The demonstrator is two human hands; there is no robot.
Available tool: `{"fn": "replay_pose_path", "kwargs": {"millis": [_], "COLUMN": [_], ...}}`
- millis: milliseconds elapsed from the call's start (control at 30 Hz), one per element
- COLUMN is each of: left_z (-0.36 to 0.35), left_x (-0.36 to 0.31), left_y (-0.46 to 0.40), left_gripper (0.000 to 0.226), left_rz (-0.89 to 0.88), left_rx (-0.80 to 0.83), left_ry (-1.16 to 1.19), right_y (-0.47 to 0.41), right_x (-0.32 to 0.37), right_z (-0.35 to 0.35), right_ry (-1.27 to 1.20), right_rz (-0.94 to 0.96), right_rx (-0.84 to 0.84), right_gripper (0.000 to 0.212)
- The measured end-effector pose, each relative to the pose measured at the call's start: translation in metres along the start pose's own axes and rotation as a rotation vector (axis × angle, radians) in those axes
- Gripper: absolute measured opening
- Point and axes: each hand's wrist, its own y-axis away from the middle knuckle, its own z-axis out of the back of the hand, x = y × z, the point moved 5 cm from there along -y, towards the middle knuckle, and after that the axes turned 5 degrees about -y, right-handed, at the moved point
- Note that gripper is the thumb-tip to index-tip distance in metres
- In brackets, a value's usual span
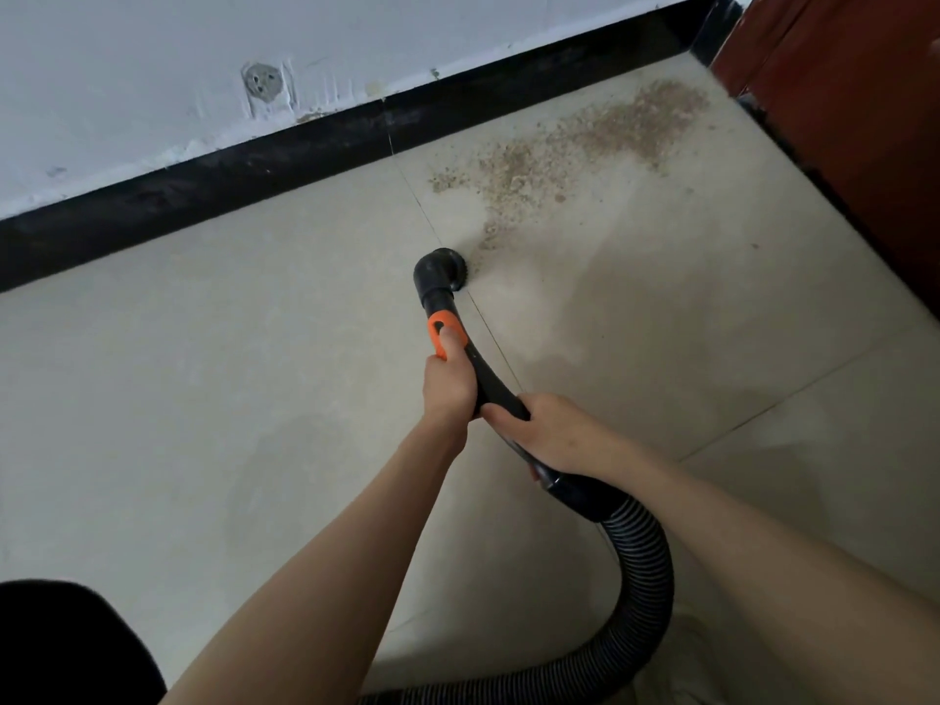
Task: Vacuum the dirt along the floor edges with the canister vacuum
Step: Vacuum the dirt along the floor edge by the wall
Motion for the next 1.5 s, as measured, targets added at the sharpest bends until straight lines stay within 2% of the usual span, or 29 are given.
{"fn": "replay_pose_path", "kwargs": {"millis": [233,467,733,933,1133,1333,1500], "left_z": [-0.025,-0.040,-0.052,-0.022,0.021,0.042,0.040], "left_x": [-0.019,-0.043,-0.069,-0.039,0.008,0.033,0.034], "left_y": [-0.021,-0.042,-0.058,-0.035,0.005,0.037,0.050], "left_gripper": [0.058,0.050,0.054,0.053,0.051,0.051,0.053], "left_rz": [-0.036,-0.066,-0.090,-0.041,0.045,0.094,0.107], "left_rx": [0.028,0.000,0.025,-0.058,-0.104,-0.058,0.048], "left_ry": [-0.070,-0.101,-0.176,-0.111,0.004,-0.007,-0.042], "right_y": [-0.014,-0.034,-0.057,-0.033,0.002,0.037,0.056], "right_x": [-0.010,-0.005,0.001,0.004,0.017,0.018,0.008], "right_z": [0.019,0.041,0.058,0.032,-0.011,-0.039,-0.050], "right_ry": [-0.072,-0.102,-0.131,-0.139,-0.030,-0.021,-0.147], "right_rz": [-0.022,0.003,0.010,0.006,0.006,-0.024,-0.054], "right_rx": [-0.068,-0.094,-0.118,0.025,0.113,0.140,0.119], "right_gripper": [0.050,0.049,0.049,0.049,0.049,0.053,0.056]}}
